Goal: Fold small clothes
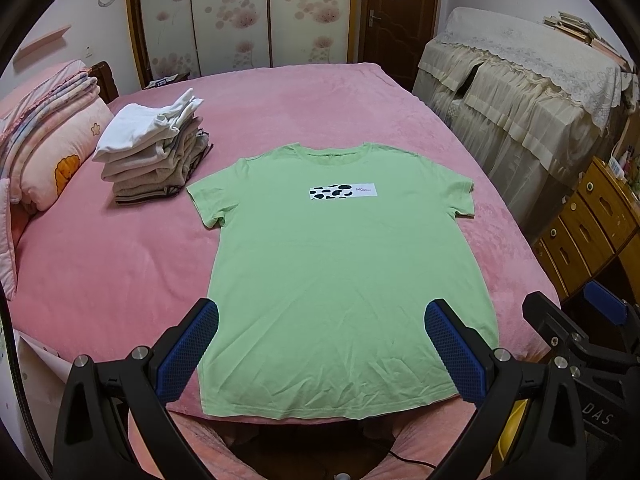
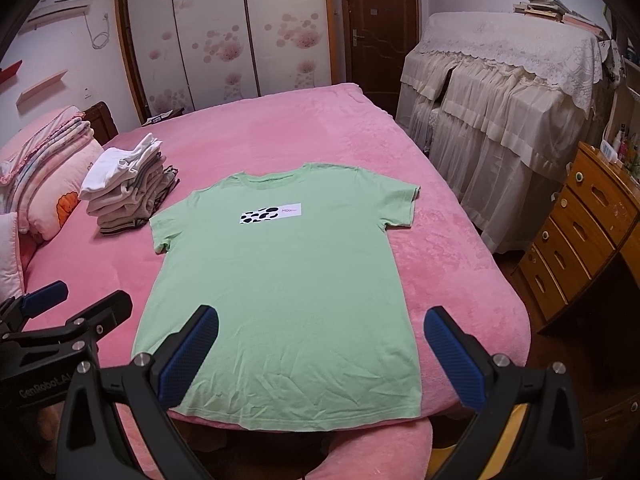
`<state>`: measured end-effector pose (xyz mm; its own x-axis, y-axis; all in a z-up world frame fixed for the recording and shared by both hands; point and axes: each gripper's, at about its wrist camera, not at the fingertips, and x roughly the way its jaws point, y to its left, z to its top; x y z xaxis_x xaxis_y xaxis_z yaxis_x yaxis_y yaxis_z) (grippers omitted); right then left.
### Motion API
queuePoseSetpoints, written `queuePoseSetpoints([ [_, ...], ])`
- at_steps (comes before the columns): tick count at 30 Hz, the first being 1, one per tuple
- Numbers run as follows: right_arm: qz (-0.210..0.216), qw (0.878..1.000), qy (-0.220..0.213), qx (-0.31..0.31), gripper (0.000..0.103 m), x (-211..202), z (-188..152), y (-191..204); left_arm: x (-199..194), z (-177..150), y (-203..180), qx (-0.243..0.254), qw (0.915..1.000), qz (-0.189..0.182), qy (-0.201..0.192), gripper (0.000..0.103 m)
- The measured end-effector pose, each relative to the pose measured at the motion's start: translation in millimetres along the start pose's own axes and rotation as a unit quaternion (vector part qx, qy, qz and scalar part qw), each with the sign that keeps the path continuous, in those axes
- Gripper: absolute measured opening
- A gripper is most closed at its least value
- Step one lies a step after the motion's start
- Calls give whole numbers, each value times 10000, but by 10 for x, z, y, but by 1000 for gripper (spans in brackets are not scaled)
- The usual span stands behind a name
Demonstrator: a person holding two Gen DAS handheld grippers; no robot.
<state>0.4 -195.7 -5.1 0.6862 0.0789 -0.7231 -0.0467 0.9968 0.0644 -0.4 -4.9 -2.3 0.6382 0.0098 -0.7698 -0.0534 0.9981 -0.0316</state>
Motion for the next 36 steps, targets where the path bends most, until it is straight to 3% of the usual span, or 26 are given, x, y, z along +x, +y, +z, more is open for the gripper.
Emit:
queuePoseSetpoints([
  [36, -127, 9999, -105, 29, 103, -24, -19, -90, 8, -50, -49, 161, 9997, -167, 55, 102],
])
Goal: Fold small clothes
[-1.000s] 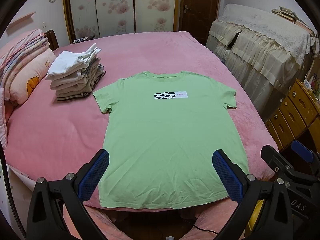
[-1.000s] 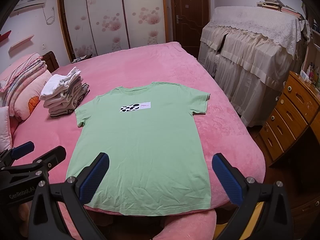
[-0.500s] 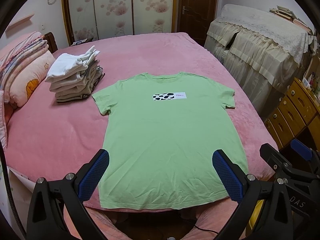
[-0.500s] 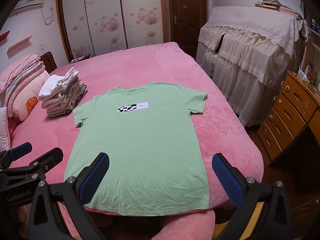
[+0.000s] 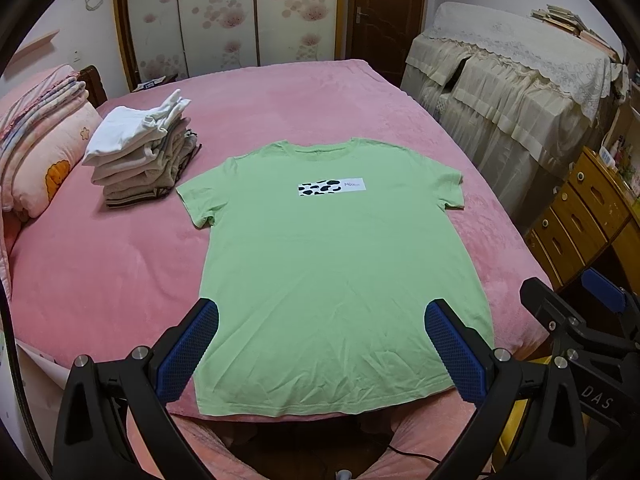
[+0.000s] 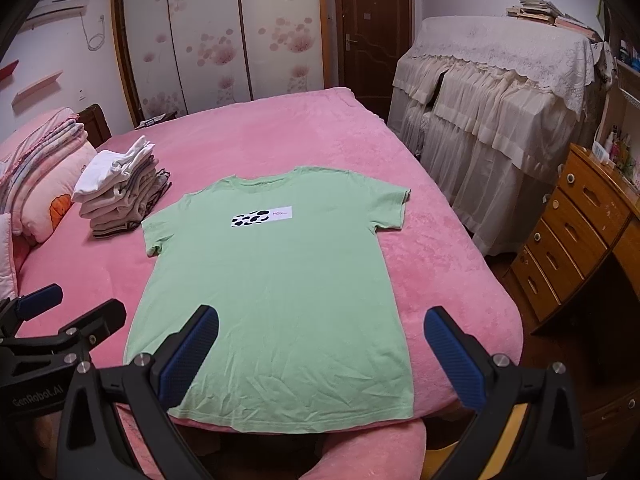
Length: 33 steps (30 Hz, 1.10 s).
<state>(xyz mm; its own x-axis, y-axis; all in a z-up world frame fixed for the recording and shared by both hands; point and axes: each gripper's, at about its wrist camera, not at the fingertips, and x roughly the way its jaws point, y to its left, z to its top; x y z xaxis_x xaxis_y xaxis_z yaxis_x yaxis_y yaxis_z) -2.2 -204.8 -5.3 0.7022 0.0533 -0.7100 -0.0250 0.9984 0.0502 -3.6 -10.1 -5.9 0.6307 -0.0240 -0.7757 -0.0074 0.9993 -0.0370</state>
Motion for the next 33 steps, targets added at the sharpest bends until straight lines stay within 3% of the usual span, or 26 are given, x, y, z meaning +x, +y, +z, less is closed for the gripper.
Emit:
queuePoseSetpoints([
  [27, 239, 9996, 112, 73, 103, 44, -31, 39, 2, 52, -23, 66, 10000, 11, -23, 102],
  [33, 51, 9998, -130, -143, 103, 63, 77, -16, 119, 271, -122, 164, 9995, -267, 33, 102],
])
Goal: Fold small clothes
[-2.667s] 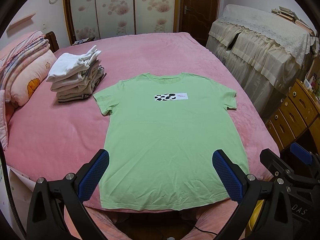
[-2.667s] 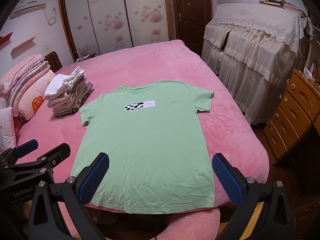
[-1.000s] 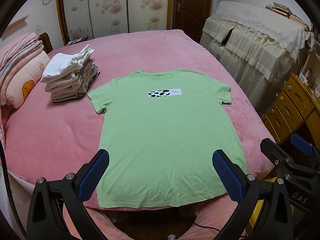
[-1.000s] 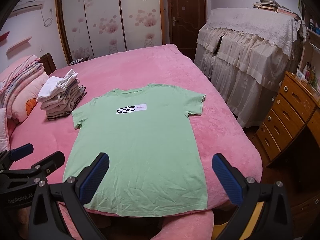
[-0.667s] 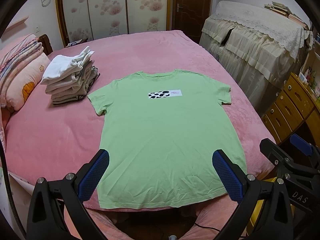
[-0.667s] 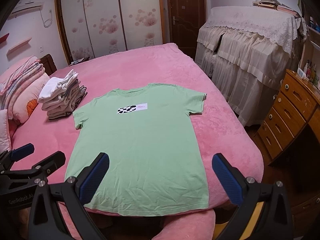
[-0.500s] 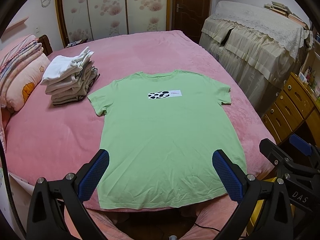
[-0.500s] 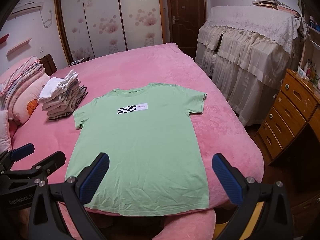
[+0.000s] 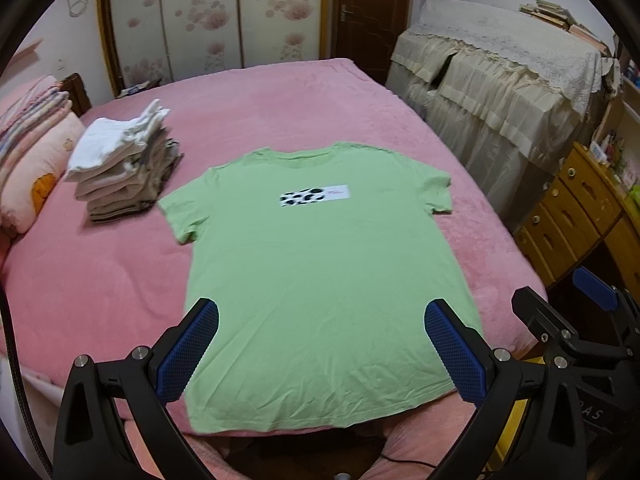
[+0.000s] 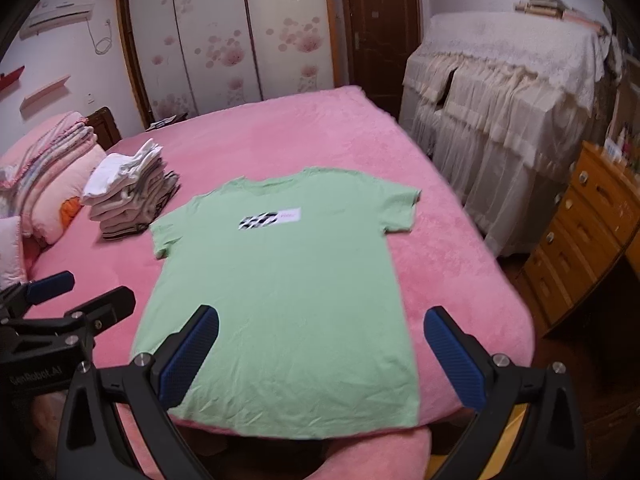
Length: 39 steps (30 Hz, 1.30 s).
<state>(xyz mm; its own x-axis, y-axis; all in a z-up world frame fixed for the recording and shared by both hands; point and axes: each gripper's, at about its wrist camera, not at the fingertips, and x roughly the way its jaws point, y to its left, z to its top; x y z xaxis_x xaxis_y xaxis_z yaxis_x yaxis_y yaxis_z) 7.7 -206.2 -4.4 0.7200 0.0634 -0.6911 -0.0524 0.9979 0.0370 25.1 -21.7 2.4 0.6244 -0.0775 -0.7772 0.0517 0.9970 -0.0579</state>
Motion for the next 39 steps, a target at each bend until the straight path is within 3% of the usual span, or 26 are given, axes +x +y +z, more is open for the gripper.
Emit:
queuePoseSetpoints([
  [6, -356, 9982, -421, -234, 103, 54, 307, -164, 257, 360, -206, 289, 9995, -76, 75, 100],
  [15, -702, 9941, -816, -131, 103, 362, 968, -753, 594, 1160, -517, 243, 9989, -151, -380, 100],
  [18, -678, 9941, -838, -135, 93, 533, 1166, -933, 803, 1437, -700, 377, 9979, -30, -524, 100],
  [20, -643, 9950, -758, -117, 81, 690, 1301, -1044, 934, 1564, -829, 474, 9967, -48, -654, 100],
  [26, -304, 9991, -257, 158, 67, 1336, 1550, -1435, 1488, 1796, -1242, 691, 9931, 165, -936, 100],
  [35, 25, 9975, 537, 454, 63, 2353, 1437, -1773, 2668, 1795, -1487, 486, 9981, 55, -369, 100],
  [39, 156, 9936, 865, 706, 63, 2797, 1318, -1890, 3111, 1697, -1516, 360, 9993, 71, -103, 94],
])
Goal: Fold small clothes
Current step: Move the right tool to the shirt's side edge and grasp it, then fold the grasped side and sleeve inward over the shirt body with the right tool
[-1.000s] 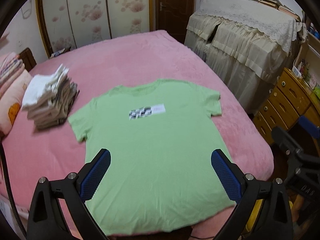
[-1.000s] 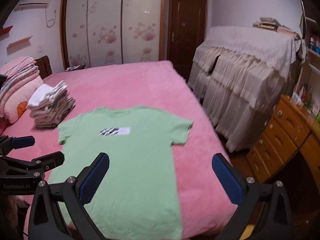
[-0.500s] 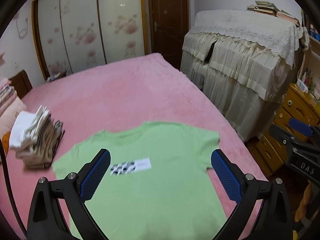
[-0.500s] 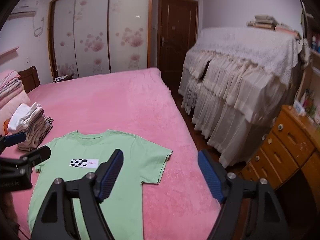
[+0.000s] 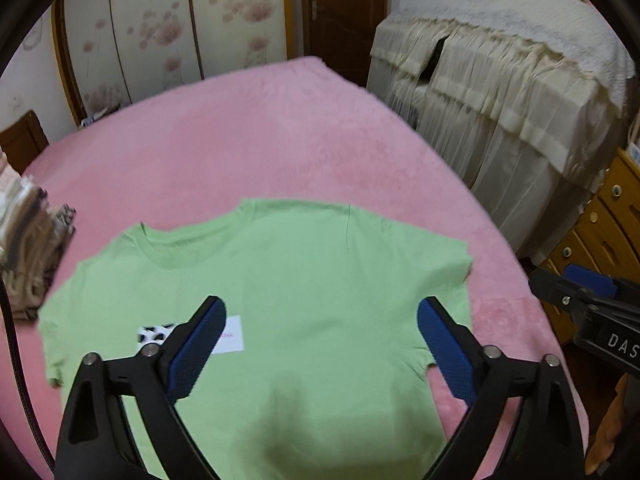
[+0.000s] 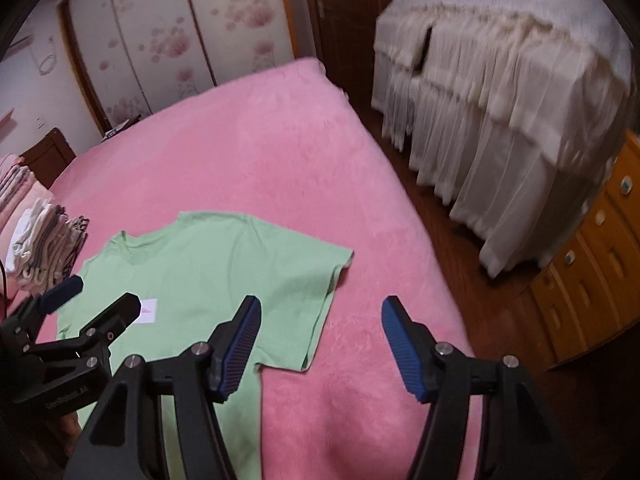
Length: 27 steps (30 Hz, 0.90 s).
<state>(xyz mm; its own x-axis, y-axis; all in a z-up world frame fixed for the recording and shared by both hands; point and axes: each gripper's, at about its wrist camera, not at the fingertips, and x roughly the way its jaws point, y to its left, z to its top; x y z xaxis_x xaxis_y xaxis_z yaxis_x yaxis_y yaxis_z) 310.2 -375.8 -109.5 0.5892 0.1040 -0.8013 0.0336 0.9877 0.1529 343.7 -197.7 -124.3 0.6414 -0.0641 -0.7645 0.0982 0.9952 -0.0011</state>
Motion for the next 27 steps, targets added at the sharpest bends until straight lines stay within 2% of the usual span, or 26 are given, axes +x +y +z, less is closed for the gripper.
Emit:
queuePoseSetpoints([
  [7, 447, 9962, 638, 388, 54, 688, -88, -161, 455, -153, 49, -194, 9996, 172, 147, 94],
  [12, 492, 9934, 879, 542, 53, 966, -111, -214, 570, -120, 127, -272, 9992, 249, 151, 94],
  [21, 639, 9916, 856, 731, 42, 1228, -97, -268, 648, -134, 139, -330, 9992, 157, 152, 94],
  [22, 658, 9916, 827, 743, 34, 1242, -99, -266, 648, -142, 143, -330, 9992, 171, 157, 94],
  [23, 681, 9919, 800, 720, 19, 1253, -106, -258, 646, -148, 148, -341, 9991, 178, 164, 94],
  [24, 745, 9916, 796, 695, 11, 1266, -107, -243, 643, -152, 154, -360, 9990, 178, 178, 94],
  [25, 802, 9912, 801, 677, 6, 1272, -111, -235, 638, -160, 173, -393, 9989, 168, 196, 94],
  [27, 758, 9931, 686, 569, 3, 1237, -112, -203, 626, -164, 199, -439, 9987, 156, 213, 94],
])
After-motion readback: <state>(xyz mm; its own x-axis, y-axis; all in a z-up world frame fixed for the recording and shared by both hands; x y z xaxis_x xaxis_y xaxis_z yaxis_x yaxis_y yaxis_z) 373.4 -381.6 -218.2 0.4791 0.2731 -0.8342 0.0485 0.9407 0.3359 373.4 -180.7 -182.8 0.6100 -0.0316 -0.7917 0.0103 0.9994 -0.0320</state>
